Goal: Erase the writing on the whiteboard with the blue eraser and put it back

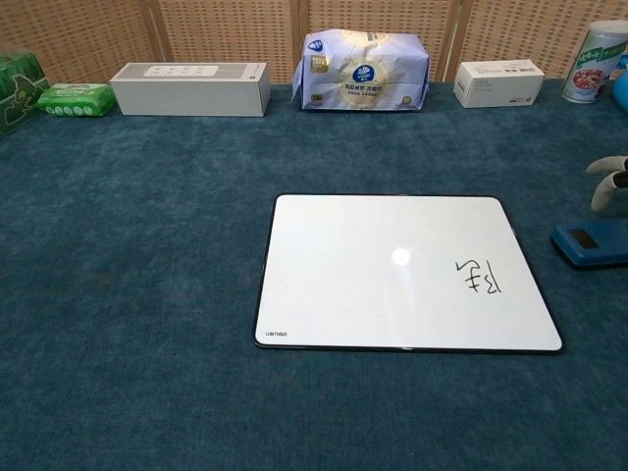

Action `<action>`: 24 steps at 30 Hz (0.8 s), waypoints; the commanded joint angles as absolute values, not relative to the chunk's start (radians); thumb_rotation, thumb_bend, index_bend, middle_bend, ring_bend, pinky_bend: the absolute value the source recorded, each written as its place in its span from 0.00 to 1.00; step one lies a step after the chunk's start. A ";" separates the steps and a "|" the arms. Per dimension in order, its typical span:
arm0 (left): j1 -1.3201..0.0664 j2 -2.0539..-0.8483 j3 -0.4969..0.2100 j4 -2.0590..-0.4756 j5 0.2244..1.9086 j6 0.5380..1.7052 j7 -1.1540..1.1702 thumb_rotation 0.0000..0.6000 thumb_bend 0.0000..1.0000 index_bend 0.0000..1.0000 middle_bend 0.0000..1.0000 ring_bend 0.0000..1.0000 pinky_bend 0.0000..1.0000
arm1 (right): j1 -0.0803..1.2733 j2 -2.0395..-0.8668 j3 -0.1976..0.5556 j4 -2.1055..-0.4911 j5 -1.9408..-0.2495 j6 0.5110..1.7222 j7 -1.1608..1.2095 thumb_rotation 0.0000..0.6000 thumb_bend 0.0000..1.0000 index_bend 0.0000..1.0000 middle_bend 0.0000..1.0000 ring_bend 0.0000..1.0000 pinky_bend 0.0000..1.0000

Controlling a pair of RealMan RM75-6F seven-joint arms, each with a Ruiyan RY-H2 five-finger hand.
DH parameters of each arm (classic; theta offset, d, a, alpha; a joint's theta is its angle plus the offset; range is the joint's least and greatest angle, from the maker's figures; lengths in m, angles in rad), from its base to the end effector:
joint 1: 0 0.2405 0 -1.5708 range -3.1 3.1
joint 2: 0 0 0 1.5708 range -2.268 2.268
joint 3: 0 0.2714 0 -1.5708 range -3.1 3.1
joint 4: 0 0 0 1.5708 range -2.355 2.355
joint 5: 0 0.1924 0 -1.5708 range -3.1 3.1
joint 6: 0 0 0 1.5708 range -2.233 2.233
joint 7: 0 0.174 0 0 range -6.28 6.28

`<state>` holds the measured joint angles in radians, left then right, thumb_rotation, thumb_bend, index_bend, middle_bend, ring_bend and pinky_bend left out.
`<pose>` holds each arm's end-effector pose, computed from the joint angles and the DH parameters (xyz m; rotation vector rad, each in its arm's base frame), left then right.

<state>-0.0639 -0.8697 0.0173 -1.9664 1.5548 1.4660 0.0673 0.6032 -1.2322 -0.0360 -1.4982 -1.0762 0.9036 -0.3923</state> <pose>-0.2639 0.1868 0.2133 -1.4586 -0.9873 -0.8933 -0.2975 -0.3381 0.0776 1.8549 -0.8746 0.3962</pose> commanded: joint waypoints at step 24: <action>-0.057 -0.869 0.017 -1.962 1.549 1.473 0.065 1.00 0.36 0.34 0.31 0.25 0.22 | 0.591 -1.264 0.001 -1.438 -1.097 0.868 -0.351 1.00 0.13 0.38 0.07 0.00 0.12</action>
<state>-0.0569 -0.8685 0.0168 -1.9621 1.5492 1.4727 0.0656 0.5899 -1.2635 0.0006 -1.4383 -1.0975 0.8693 -0.3503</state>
